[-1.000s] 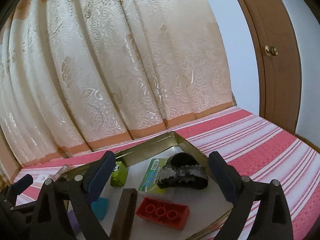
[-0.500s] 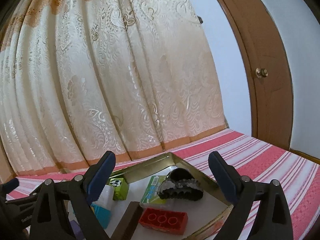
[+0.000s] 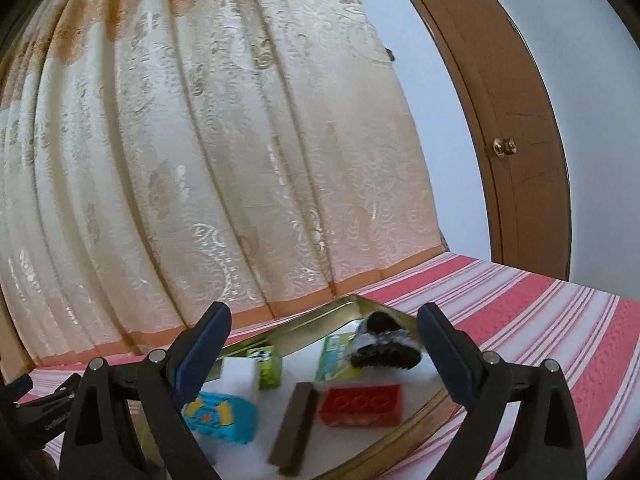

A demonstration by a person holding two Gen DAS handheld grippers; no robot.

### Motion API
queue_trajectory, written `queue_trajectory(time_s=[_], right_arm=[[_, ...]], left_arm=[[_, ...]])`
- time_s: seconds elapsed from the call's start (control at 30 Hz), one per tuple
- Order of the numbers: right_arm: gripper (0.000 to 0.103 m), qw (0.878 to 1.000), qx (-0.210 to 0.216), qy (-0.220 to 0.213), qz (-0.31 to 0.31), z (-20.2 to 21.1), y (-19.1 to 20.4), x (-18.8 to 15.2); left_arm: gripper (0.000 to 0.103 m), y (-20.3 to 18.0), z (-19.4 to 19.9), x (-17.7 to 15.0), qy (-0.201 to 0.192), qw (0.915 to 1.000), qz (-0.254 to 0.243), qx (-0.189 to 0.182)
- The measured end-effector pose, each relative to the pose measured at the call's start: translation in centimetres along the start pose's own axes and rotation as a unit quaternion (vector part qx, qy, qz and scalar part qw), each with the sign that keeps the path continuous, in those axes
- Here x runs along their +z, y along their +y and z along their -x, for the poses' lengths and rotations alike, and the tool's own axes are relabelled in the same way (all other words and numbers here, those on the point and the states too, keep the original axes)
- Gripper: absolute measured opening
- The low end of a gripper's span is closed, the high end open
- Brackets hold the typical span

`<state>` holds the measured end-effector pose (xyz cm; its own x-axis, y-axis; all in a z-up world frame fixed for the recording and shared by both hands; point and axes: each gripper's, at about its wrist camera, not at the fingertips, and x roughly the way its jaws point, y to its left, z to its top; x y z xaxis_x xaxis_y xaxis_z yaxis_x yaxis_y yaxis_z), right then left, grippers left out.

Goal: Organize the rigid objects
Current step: 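Move both tools back toward the white box and copper picture box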

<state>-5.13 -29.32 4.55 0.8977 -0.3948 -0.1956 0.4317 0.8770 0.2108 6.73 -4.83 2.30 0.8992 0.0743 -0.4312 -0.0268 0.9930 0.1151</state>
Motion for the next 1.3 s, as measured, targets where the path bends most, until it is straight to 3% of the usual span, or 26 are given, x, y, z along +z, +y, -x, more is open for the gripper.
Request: queue_trajectory(time_s=[0.23, 0.7, 1.03, 1.3], right_arm=[[0.096, 1.0, 0.019, -0.016, 0.011, 1.8, 4.2, -1.2], [0.096, 0.996, 0.082, 0.008, 0.031, 2.0, 13.1, -3.5], [0.096, 0.994, 0.092, 0.04, 0.034, -0.1, 17.2, -4.6], [0.096, 0.994, 0.096, 0.046, 0.03, -1.1, 18.0, -4.7]], left_arm=[[0.102, 2.8, -0.7, -0.3, 0.001, 0.9999, 0.002, 0.014], [0.102, 7.5, -2.5, -0.2, 0.016, 0.9995, 0.014, 0.024], [0.102, 11.7, -5.6, -0.3, 0.07, 0.9935, 0.086, 0.025], [0.101, 10.2, -7.9, 0.1, 0.103, 0.9922, 0.07, -0.01]])
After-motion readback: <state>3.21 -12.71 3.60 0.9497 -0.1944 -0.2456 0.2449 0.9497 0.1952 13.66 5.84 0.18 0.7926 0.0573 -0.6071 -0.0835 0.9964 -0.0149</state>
